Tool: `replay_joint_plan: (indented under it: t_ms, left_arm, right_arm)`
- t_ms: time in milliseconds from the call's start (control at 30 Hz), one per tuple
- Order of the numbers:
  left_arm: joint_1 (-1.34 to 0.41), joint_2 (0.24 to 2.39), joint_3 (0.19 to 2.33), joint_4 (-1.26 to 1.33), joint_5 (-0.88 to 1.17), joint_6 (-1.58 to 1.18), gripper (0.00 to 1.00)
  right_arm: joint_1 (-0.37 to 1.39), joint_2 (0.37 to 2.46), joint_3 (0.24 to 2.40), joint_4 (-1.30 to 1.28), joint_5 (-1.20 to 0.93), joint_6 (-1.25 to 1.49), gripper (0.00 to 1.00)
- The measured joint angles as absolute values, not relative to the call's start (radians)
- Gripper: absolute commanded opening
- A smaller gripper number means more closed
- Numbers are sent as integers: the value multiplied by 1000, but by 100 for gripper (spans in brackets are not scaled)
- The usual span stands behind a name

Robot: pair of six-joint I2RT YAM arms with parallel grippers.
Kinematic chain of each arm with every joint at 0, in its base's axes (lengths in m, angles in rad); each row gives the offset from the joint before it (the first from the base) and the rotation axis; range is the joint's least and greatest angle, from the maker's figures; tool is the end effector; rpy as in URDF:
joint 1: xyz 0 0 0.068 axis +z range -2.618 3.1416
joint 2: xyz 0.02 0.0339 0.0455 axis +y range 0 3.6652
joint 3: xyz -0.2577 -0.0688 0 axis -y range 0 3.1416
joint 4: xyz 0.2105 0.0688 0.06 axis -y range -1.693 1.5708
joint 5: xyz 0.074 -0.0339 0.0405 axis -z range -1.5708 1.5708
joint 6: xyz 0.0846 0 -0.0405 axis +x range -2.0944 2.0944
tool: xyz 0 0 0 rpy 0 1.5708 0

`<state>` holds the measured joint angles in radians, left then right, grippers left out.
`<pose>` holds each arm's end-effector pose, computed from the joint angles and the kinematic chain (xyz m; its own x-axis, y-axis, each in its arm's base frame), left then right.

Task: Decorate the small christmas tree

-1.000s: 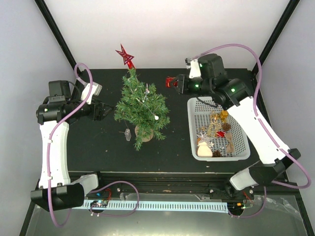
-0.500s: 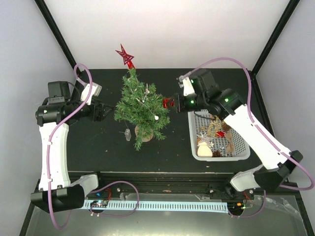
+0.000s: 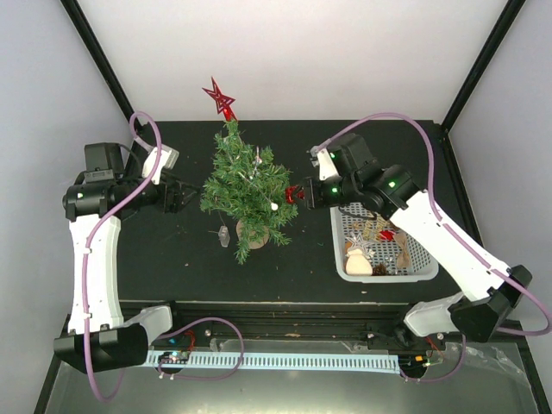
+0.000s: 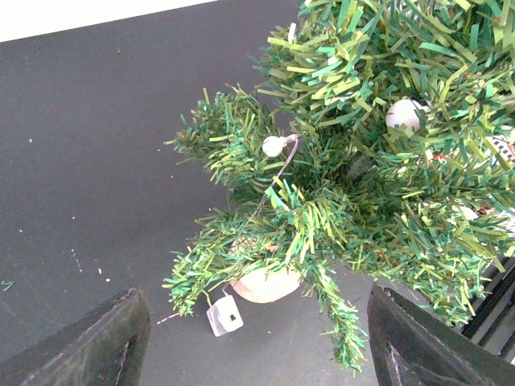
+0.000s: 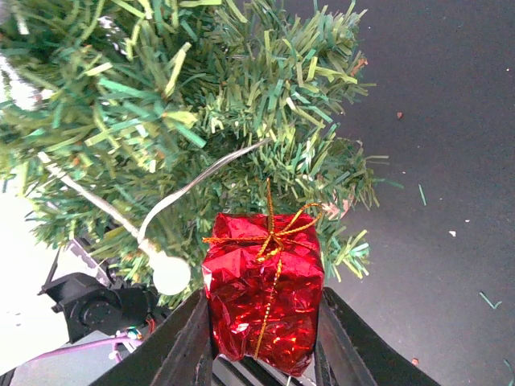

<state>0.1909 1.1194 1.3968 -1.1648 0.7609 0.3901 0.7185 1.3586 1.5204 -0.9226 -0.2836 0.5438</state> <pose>0.1868 -0.0233 0.3558 -0.5938 0.1657 -0.7873 0.5578 0.7900 -0.2544 0.1924 0.1997 0.3515 -0.8501 -0.0835 -0.5200 -0.4028 0.7391 0.5398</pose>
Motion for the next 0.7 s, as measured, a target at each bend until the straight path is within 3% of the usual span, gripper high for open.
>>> replay_joint_plan:
  t_ms: [700]
  left_arm:
    - [191, 1090, 1336, -1163, 764, 390, 74]
  right_arm:
    - [749, 1493, 1548, -871, -291, 552, 34]
